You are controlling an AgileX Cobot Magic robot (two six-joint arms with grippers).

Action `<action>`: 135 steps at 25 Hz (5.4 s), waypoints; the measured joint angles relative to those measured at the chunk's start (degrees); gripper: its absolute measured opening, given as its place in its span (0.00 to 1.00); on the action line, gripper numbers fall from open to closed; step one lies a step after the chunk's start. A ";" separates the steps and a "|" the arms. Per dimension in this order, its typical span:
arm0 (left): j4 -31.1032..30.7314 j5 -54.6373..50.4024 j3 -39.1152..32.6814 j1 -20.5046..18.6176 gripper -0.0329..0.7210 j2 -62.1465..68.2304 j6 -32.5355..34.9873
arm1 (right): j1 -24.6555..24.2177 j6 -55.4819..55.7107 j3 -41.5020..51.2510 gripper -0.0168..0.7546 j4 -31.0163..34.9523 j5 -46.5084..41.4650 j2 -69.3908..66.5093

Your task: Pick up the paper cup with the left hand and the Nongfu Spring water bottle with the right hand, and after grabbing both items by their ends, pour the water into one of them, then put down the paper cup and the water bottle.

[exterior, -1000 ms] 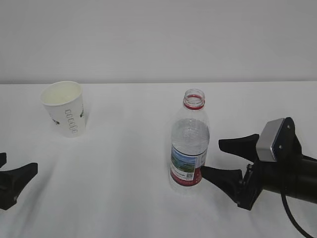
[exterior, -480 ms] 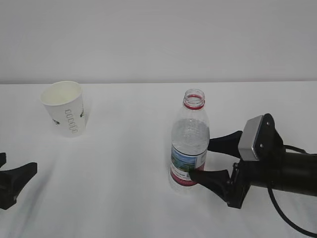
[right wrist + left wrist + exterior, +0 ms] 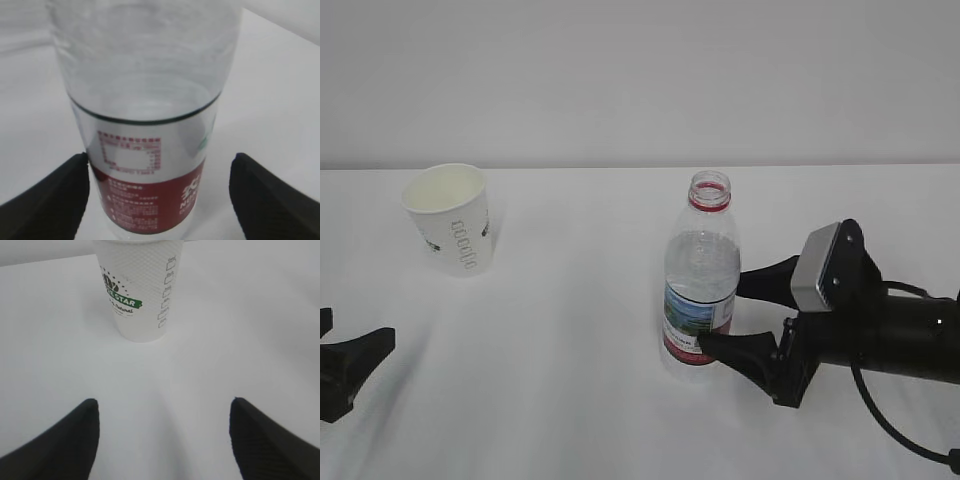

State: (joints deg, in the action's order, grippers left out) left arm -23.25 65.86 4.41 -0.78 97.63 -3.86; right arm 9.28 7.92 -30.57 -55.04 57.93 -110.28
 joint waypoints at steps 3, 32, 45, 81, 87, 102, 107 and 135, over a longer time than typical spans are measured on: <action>0.00 0.00 0.00 0.00 0.83 0.00 0.00 | 0.00 0.00 -0.09 0.88 0.00 0.49 -1.15; 0.00 0.00 0.00 0.00 0.83 0.00 0.00 | 6.09 4.11 -11.32 0.88 -0.40 4.95 -11.34; 0.45 0.00 0.00 0.00 0.82 0.00 0.00 | 6.13 4.83 -11.40 0.66 -0.63 5.39 -11.42; 0.60 0.00 0.00 0.00 0.81 0.00 0.32 | -2.98 7.90 -7.40 0.65 0.38 2.95 -3.77; 0.60 0.00 0.00 0.00 0.81 0.00 0.32 | -3.59 8.04 -6.82 0.65 0.38 -0.06 -0.27; 0.60 0.00 0.00 0.00 0.81 0.00 0.32 | -3.72 6.97 -0.18 0.65 6.80 -3.36 7.05; 0.60 0.00 0.00 0.00 0.81 0.00 0.32 | -3.72 2.74 4.94 0.65 15.33 2.68 7.68; -1.32 0.00 0.55 0.00 0.80 0.00 0.32 | -3.72 -10.46 17.63 0.65 45.14 3.89 15.54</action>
State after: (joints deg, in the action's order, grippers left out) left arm -24.58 65.86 4.96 -0.78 97.63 -3.53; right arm 5.55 -2.54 -12.95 -9.89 61.83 -94.74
